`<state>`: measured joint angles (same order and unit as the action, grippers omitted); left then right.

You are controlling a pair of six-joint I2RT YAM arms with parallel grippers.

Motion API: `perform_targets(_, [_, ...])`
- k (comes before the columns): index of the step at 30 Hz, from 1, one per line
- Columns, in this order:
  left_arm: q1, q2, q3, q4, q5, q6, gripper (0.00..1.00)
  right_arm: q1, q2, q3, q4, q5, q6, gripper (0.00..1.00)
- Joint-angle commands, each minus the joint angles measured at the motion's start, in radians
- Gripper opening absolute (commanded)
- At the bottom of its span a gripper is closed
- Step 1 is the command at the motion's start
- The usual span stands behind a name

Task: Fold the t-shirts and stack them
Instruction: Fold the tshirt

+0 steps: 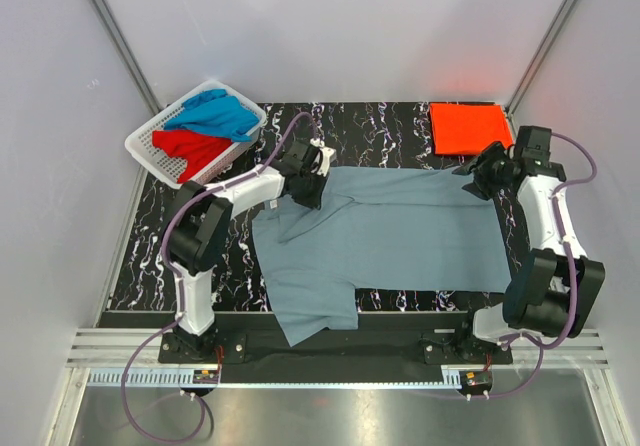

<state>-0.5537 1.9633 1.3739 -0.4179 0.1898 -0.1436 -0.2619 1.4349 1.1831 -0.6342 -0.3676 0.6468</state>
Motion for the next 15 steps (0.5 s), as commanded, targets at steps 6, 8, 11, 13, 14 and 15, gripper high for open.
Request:
perform_targets(6, [-0.071, -0.139, 0.050, -0.044, -0.082, -0.011, 0.00, 0.150, 0.002, -0.039, 0.002, 0.047, 0.005, 0.57])
perform_targets(8, [-0.097, -0.158, 0.039, -0.047, -0.090, -0.011, 0.00, 0.184, 0.001, -0.069, 0.031, 0.032, 0.040, 0.58])
perform_targets(11, [-0.143, -0.182, 0.002, -0.038, -0.075, -0.019, 0.01, 0.243, -0.022, -0.134, 0.077, 0.038, 0.076, 0.63])
perform_targets(13, [-0.179, -0.193, -0.025, -0.032, -0.066, -0.034, 0.06, 0.257, -0.027, -0.180, 0.115, 0.042, 0.114, 0.65])
perform_targets(14, [-0.189, -0.202, -0.059, -0.015, -0.028, -0.043, 0.09, 0.317, -0.025, -0.200, 0.123, 0.054, 0.138, 0.66])
perform_targets(15, [-0.199, -0.208, -0.077, -0.006, 0.002, -0.060, 0.18, 0.335, -0.021, -0.209, 0.131, 0.064, 0.149, 0.66])
